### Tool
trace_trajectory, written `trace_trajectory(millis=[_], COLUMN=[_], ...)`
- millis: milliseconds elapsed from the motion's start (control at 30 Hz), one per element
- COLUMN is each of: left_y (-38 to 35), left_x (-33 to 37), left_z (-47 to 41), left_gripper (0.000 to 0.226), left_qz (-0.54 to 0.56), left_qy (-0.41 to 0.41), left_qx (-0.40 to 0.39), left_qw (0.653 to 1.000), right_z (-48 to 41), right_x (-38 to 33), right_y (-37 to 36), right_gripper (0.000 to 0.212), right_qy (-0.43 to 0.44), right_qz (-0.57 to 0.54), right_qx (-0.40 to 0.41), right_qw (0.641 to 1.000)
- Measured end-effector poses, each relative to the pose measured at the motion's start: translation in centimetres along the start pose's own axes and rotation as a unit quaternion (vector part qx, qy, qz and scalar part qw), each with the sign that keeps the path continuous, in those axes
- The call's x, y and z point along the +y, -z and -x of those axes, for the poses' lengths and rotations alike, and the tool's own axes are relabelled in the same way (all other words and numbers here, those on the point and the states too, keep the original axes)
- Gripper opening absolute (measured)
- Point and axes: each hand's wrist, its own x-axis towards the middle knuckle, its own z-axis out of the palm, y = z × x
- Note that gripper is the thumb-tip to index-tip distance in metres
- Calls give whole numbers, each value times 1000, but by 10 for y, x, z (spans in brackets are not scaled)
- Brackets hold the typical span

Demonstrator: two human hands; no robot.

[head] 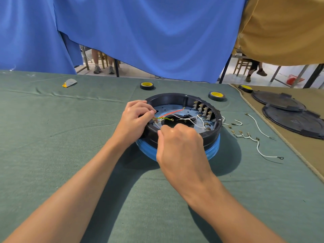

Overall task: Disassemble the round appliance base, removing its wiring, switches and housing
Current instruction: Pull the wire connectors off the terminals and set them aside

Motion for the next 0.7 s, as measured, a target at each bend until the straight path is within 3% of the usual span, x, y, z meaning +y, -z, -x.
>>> trace_trajectory(millis=[200,333,500,700], left_y=[-1,0,0,-1], left_x=[0,1,1,3], left_z=[0,0,1,1], left_gripper=[27,26,31,28], left_qz=[-5,-3,11,7], left_qy=[8,5,5,4], left_qx=[-1,1,3,5], left_qw=[1000,1000,1000,1000], right_z=[1,2,5,3], right_x=[-19,-11,-4,2], right_y=[0,-5,-4,-2], right_gripper=[10,19,10,15], right_qy=[-24,-16,-30,-8], right_qz=[76,34,-28,-13], right_qx=[26,20,38,21], right_qw=[996,999,998,1000])
